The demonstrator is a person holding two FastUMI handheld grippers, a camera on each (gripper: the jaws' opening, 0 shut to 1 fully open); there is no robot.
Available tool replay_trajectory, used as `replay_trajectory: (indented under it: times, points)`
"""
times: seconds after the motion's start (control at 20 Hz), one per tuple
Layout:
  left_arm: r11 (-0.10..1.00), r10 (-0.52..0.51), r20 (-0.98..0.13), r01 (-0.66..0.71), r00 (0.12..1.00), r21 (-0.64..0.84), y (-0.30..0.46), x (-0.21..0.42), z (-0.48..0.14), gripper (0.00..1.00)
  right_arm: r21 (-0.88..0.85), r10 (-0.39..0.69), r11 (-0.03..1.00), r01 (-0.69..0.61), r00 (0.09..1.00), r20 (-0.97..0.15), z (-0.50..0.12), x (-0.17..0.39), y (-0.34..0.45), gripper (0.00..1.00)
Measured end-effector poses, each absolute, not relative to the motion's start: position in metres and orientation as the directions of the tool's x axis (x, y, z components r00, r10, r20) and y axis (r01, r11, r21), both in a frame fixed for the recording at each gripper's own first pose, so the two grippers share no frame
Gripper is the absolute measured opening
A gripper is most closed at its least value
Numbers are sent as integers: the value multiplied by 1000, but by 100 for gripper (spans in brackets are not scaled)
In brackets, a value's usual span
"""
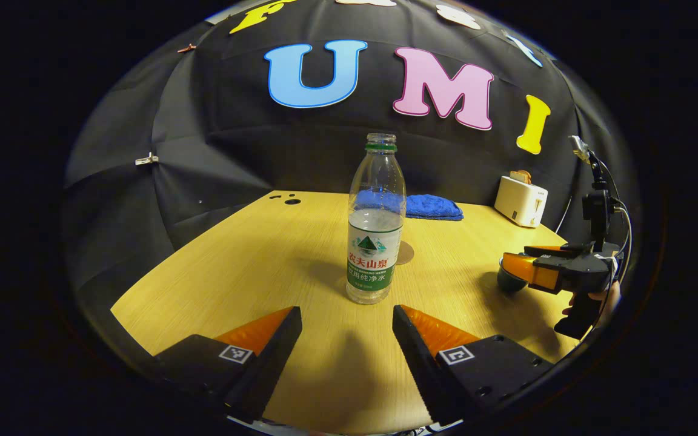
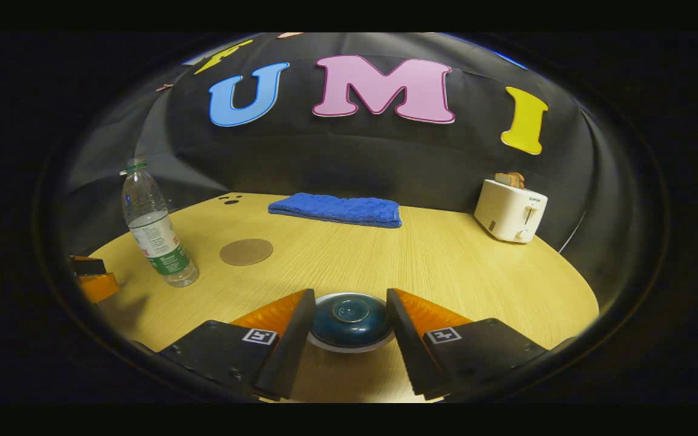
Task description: Open the teacup lid with one hand, grasp the water bottle and pour water into the teacup with the other hand; after pouring, place the water bottle on the coaster and then close the teacup lid.
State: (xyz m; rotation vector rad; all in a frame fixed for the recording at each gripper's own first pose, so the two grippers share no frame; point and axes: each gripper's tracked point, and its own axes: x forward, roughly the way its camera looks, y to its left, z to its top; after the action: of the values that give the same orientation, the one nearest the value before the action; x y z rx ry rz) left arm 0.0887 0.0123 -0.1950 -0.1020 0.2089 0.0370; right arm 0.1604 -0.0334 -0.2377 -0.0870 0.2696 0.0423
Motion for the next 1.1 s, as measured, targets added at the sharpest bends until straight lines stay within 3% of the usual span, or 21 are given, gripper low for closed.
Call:
replay_trajectory:
  times: [0.2,0.3,0.4,0.5,0.6,0.65,0.75,0.8,0.85,1.0,1.1]
  points:
    - [994,19,-202,-41,979,-104,8,91,-191,95,-66,34,996,-54,962,-272,-237,162,-33,69]
    - [995,16,-198,-35,980,-93,6,90,-191,96,-67,39,996,-58,965,-261,-234,162,-33,60]
    - [996,8,-201,-26,979,-86,3,91,-192,96,-77,41,995,-62,968,-249,-234,164,-31,33]
    - [996,7,-194,-24,981,-83,3,95,-188,96,-75,40,995,-60,970,-239,-233,165,-32,34]
    - [997,8,-177,-22,984,-78,4,100,-182,95,-68,35,996,-52,972,-233,-233,164,-34,24]
    - [997,7,-163,-19,987,-75,5,105,-177,96,-62,46,996,-63,970,-237,-234,166,-31,25]
    - [998,11,-131,-20,991,-68,8,119,-165,96,-49,61,996,-74,971,-232,-232,165,-30,17]
    - [998,10,-119,-18,993,-66,8,123,-160,95,-45,64,996,-76,973,-223,-228,166,-30,22]
    - [998,4,-98,-9,995,-59,9,129,-153,95,-44,70,996,-81,975,-211,-222,167,-31,17]
    - [999,-26,-58,24,998,-28,5,145,-142,95,-43,63,996,-72,978,-197,-210,165,-36,17]
    - [997,-69,-29,68,997,-41,-3,153,-135,95,-29,54,998,-60,980,-192,-202,160,-40,22]
